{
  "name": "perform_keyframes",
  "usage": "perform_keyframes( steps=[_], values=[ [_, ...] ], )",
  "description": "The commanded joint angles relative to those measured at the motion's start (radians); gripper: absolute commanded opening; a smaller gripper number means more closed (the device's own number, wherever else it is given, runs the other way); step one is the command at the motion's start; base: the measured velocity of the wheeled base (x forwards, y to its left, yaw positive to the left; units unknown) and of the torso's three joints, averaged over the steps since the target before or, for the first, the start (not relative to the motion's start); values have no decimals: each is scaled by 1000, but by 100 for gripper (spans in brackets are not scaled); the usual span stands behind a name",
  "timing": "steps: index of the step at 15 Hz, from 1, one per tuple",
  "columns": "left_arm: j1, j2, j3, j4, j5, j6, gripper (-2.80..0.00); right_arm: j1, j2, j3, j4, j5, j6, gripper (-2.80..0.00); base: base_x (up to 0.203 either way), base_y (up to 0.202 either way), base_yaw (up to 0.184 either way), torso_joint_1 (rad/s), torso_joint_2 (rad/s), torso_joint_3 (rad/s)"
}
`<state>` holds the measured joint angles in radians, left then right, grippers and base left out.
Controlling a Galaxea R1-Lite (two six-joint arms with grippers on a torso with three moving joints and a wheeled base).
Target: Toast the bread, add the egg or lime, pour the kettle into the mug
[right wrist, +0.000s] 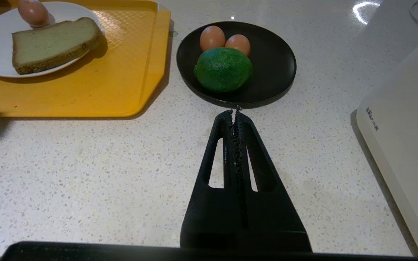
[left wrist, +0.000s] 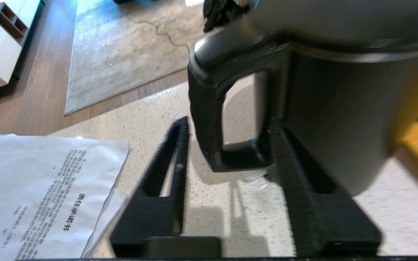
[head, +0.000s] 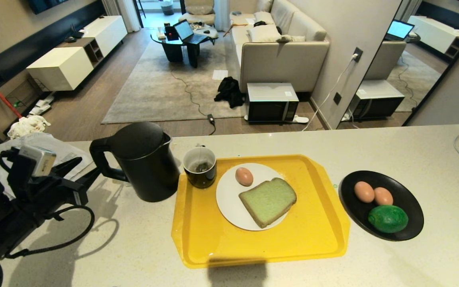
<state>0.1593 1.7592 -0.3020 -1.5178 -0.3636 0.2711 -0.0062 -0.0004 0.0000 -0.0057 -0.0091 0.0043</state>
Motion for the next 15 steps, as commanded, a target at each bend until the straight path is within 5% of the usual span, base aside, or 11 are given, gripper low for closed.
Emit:
perform_keyframes(
  steps=[1, 4, 6, 15],
  values=[
    [-5, -123, 62, -7, -1, -14, -280, 0, 0, 0, 1, 0, -1, -280, 0, 0, 0, 0, 0, 0],
    [-6, -269, 88, 10, 20, -40, -280, 0, 0, 0, 0, 0, 0, -280, 0, 0, 0, 0, 0, 0],
    [-7, -360, -9, 103, 53, -50, -280, 0, 0, 0, 1, 0, -1, -280, 0, 0, 0, 0, 0, 0],
    [-24, -936, -532, 921, 96, -58, -280, 0, 0, 0, 1, 0, -1, -280, 0, 0, 0, 0, 0, 0]
  ],
)
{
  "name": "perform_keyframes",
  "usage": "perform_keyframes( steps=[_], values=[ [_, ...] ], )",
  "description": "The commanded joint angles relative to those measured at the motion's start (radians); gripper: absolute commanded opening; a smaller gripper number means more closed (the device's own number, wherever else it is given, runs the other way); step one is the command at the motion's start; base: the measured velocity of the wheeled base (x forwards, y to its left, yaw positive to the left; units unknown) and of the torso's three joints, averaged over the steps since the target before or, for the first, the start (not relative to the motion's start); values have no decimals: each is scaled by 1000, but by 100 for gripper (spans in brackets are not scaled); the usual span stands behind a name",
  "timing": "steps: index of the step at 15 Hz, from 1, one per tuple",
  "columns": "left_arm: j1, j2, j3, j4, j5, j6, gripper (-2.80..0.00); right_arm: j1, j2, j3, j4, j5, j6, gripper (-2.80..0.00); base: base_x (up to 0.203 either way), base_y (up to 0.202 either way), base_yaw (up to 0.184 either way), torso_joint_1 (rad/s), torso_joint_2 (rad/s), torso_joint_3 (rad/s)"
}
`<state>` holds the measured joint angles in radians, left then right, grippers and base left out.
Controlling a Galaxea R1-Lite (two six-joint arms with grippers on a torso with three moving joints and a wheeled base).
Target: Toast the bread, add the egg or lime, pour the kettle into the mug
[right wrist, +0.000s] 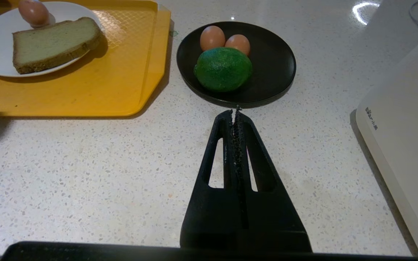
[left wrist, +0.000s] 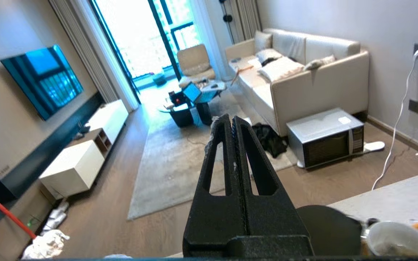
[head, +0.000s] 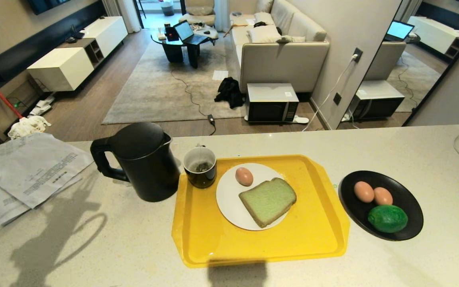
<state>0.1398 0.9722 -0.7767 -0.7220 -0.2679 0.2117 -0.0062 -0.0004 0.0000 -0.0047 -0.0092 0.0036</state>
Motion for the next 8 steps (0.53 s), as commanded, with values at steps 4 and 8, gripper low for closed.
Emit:
perform_keyframes(
  steps=[4, 8],
  values=[
    [-40, -354, -133, 427, 13, 10, -280, 0, 0, 0, 0, 0, -1, -280, 0, 0, 0, 0, 0, 0],
    [-61, -462, -203, 814, 10, 22, -280, 0, 0, 0, 0, 0, 1, -280, 0, 0, 0, 0, 0, 0]
  ],
)
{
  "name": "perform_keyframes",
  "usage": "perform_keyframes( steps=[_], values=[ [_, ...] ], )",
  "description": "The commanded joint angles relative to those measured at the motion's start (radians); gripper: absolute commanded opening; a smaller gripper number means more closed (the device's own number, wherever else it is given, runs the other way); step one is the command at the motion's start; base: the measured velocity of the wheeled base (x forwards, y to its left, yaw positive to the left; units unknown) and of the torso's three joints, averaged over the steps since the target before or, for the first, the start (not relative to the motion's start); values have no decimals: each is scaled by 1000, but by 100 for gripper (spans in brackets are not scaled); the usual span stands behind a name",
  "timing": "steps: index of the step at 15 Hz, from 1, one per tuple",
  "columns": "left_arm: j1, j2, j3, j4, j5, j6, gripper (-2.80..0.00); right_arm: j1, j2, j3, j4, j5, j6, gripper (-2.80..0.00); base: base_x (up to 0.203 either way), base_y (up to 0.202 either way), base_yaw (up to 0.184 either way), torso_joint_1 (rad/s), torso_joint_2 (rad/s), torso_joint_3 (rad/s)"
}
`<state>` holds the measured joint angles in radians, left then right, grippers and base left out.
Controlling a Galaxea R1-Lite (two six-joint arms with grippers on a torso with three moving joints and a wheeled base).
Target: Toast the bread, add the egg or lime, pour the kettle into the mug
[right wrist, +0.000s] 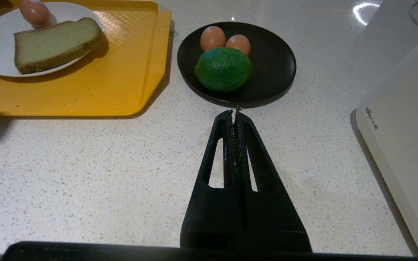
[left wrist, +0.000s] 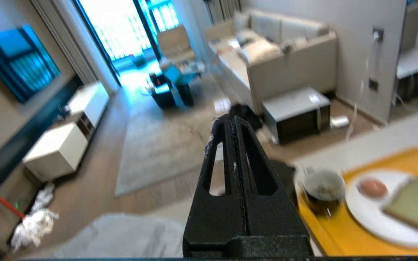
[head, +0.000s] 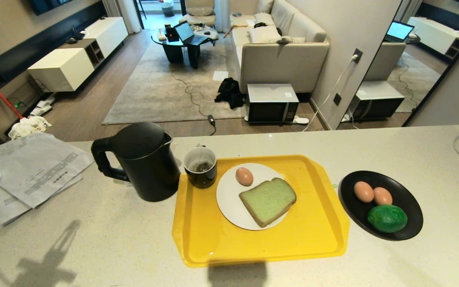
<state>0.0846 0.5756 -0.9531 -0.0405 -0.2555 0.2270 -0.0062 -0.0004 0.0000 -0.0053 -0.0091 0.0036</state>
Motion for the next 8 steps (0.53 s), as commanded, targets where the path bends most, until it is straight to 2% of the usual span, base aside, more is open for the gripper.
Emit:
perform_keyframes(
  steps=[1, 3, 8],
  values=[
    [-19, -69, -40, 163, -4, 22, -280, 0, 0, 0, 0, 0, 1, -280, 0, 0, 0, 0, 0, 0],
    [-61, -63, -56, 186, -3, 40, -280, 0, 0, 0, -1, 0, 1, -280, 0, 0, 0, 0, 0, 0],
    [-38, -80, -132, 283, -1, 83, -280, 0, 0, 0, 1, 0, 0, -280, 0, 0, 0, 0, 0, 0]
  ],
)
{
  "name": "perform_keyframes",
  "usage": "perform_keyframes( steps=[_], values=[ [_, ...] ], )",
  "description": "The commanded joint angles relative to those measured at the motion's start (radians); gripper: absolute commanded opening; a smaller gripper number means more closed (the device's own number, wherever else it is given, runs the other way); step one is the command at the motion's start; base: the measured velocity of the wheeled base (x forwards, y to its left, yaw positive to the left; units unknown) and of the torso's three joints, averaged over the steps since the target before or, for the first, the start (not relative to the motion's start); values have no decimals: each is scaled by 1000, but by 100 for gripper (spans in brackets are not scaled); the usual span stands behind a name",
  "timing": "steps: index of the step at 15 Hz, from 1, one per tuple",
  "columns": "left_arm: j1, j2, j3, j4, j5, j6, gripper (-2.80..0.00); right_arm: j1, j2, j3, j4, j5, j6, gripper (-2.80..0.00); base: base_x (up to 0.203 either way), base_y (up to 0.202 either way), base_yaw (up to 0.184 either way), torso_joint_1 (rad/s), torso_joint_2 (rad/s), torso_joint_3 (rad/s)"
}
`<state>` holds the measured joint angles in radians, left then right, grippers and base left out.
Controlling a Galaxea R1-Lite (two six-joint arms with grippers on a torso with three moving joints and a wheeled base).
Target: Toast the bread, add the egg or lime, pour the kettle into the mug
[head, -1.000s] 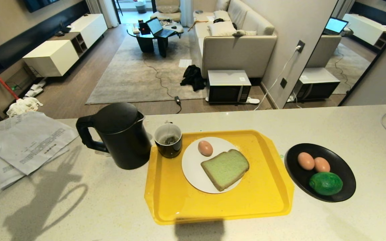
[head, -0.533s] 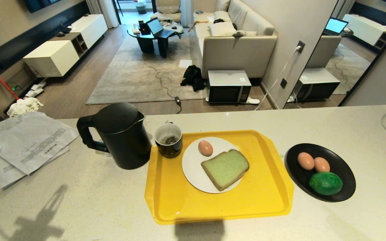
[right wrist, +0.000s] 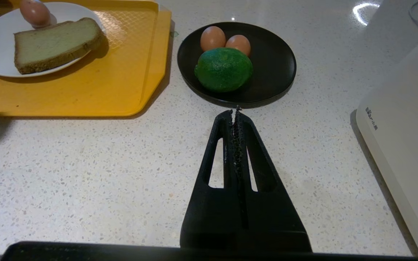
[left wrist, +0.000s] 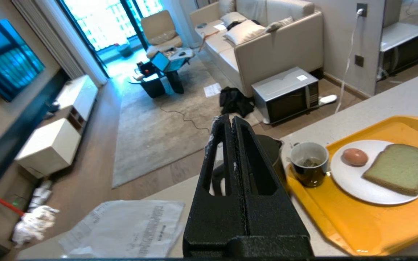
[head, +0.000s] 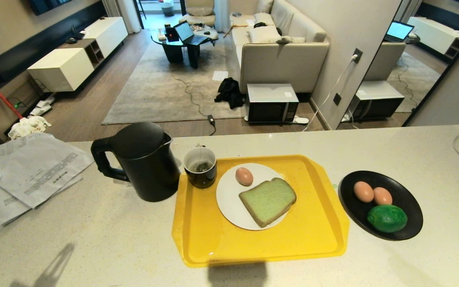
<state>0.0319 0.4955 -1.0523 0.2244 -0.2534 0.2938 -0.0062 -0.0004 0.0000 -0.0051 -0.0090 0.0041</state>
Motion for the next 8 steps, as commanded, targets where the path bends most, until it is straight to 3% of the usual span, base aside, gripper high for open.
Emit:
perform_keyframes(
  steps=[1, 3, 5, 8],
  values=[
    [21, 0, -60, 51, -4, 54, -280, 0, 0, 0, 0, 0, 0, -280, 0, 0, 0, 0, 0, 0],
    [23, 3, -88, 109, -15, 118, -280, 0, 0, 0, -1, 0, -1, -280, 0, 0, 0, 0, 0, 0],
    [25, 3, -87, 165, -87, 196, -280, 0, 0, 0, -1, 0, -1, -280, 0, 0, 0, 0, 0, 0],
    [23, -35, -51, 205, -96, 237, -280, 0, 0, 0, -1, 0, 0, -280, 0, 0, 0, 0, 0, 0]
  ],
)
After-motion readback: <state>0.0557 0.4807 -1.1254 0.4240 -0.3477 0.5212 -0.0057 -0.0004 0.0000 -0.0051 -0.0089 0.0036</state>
